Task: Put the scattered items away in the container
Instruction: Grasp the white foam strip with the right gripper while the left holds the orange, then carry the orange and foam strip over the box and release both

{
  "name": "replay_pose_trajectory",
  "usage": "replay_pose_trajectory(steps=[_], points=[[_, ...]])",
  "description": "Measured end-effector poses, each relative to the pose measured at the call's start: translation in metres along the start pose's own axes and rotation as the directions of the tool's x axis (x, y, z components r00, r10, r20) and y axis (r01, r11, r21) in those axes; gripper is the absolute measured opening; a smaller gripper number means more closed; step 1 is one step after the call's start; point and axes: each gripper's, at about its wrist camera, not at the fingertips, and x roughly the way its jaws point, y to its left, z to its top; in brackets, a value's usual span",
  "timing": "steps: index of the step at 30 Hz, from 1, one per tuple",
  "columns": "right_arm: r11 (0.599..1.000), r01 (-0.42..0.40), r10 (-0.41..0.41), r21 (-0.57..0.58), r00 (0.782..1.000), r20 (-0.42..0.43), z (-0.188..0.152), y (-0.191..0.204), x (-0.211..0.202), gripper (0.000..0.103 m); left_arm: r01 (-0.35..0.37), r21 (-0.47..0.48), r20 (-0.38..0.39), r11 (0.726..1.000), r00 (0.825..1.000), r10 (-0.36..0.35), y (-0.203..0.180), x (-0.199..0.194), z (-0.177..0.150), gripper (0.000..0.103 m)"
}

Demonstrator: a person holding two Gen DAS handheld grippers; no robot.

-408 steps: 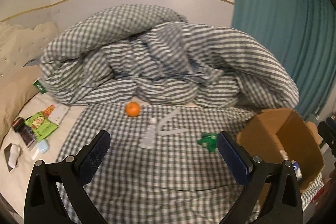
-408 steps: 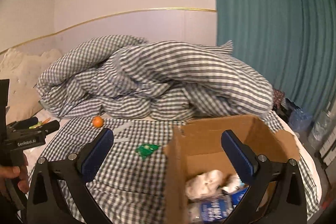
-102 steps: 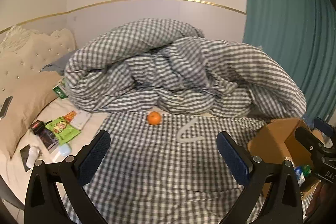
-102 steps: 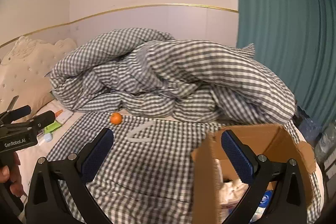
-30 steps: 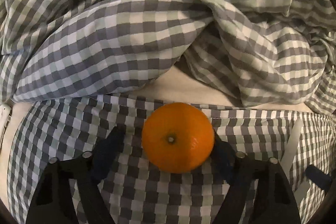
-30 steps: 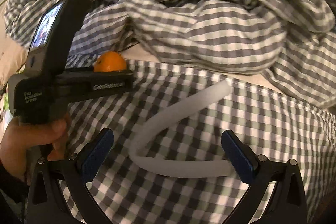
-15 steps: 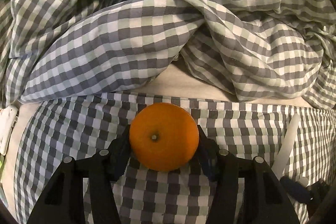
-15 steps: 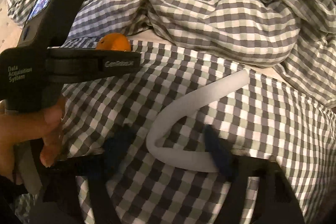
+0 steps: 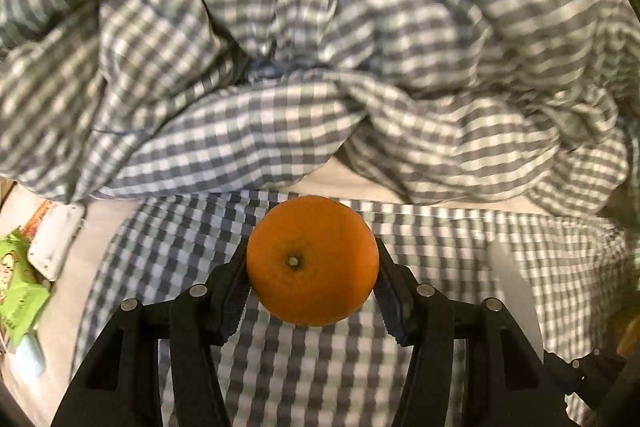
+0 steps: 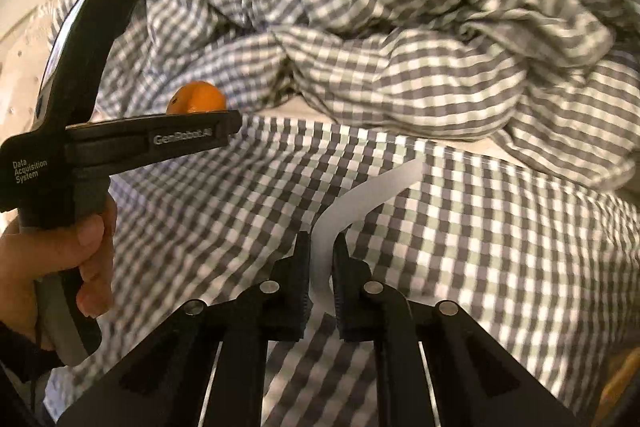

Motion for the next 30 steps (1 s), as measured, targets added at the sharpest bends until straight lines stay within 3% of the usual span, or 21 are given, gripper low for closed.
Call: replay_pose_trajectory(steps=[7,16,23,30], points=[[1.000,-0.018,0.017,0.010,0.998,0.062,0.009,0.022,-0.042,0.010,0.007,0.010,0.080,1.000,0.997,-0.008,0.000,-0.062,0.018,0.057],[1.000,-0.010,0.013,-0.018,0.985,0.171,0.009,0.037,-0.137,0.010,0.032,0.006,0.155,0.999,0.987,-0.033,-0.009,-0.154,-0.001,0.057],[0.998,0.022,-0.007,-0.056,0.966,0.260,0.007,0.048,-0.214,0.010,0.051,0.006,0.224,0.999,0.973,-0.051,-0.020,-0.229,-0.014,0.057],[0.996,0.035,-0.003,-0.079,0.932,0.363,-0.005,0.064,-0.298,0.009,0.064,0.020,0.307,0.998,0.949,-0.067,-0.037,-0.301,-0.031,0.057]])
